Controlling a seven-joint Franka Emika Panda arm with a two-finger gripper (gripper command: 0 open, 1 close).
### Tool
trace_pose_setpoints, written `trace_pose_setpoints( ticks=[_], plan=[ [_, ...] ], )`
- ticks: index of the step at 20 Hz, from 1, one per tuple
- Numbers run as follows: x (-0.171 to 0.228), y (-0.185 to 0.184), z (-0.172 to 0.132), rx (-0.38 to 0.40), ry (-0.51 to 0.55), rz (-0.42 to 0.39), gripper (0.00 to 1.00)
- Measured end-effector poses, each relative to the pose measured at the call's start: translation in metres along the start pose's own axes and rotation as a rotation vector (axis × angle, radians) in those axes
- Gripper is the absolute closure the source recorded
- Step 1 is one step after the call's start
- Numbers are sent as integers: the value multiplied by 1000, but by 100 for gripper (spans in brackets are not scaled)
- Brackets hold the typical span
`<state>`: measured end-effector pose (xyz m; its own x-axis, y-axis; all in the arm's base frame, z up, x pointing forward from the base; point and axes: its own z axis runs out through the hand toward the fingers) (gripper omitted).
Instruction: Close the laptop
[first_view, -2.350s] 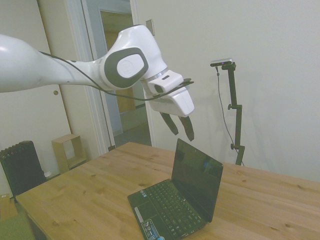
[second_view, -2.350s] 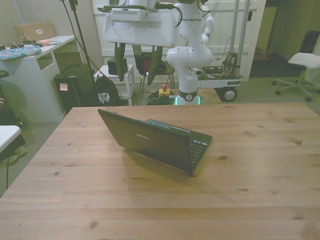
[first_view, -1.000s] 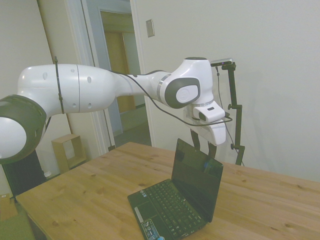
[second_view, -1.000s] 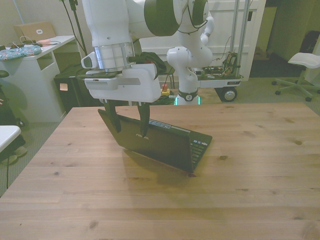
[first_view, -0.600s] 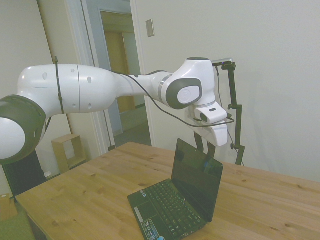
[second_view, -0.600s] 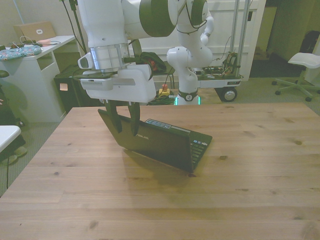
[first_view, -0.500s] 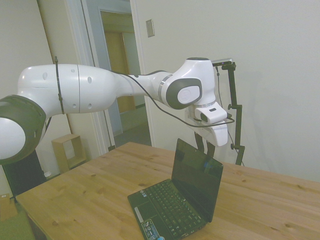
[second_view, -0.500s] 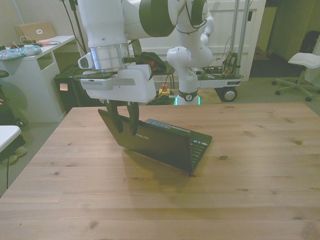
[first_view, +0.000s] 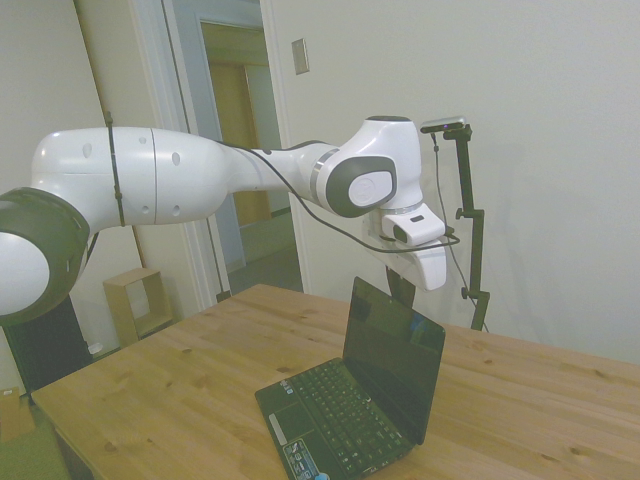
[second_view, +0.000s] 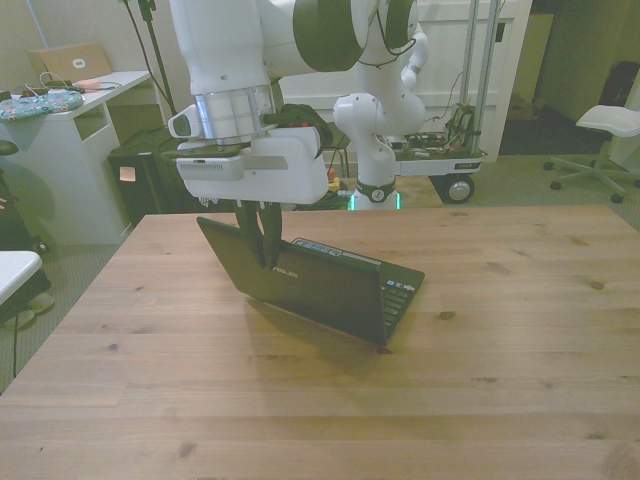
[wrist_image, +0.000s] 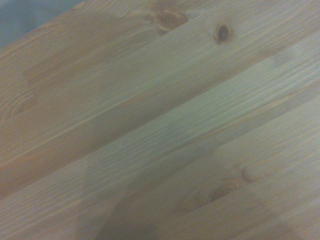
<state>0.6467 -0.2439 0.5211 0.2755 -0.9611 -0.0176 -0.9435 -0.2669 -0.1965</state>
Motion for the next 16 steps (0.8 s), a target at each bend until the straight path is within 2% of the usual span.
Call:
trace_pose_setpoints(
  ticks=[4, 8, 12, 16],
  plan=[
    [-26, 1, -14, 0, -4, -32, 100],
    [-66, 13, -21, -32, -15, -79, 100],
    [-107, 36, -8, -83, -63, -99, 100],
    [-132, 66, 11, -133, -111, -80, 100]
  ],
)
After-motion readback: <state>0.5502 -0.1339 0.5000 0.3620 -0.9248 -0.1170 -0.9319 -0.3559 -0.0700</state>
